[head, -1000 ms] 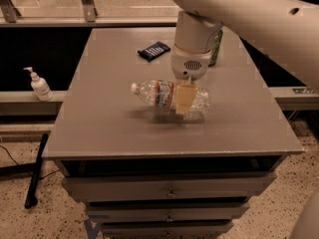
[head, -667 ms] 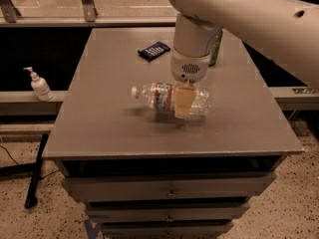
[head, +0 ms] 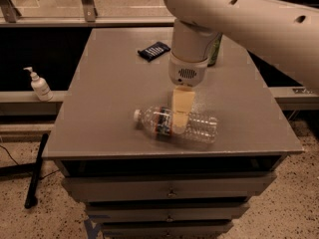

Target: Knock water bottle over

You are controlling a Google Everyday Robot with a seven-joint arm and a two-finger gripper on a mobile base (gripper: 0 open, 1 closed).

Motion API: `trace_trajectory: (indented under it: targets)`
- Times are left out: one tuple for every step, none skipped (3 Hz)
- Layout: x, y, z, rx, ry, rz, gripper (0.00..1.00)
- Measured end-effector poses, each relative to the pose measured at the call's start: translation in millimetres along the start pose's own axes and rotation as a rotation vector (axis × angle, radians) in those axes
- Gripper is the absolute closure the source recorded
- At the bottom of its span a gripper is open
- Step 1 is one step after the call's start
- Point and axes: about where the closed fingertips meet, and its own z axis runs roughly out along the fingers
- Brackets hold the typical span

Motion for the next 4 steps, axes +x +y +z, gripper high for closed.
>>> trace_trajectory:
  targets:
    - [-0.9,1.5,1.3,0.005,-0.003,0.014,0.0]
    - [-1.4,4.2,2.8,0.009,-0.008,0.028,0.0]
    - [-1.4,5.0,1.4,0.013,-0.012,0.033,0.0]
    - [5.5,4.4,-9.8,0.038,-0.104,0.091,0.0]
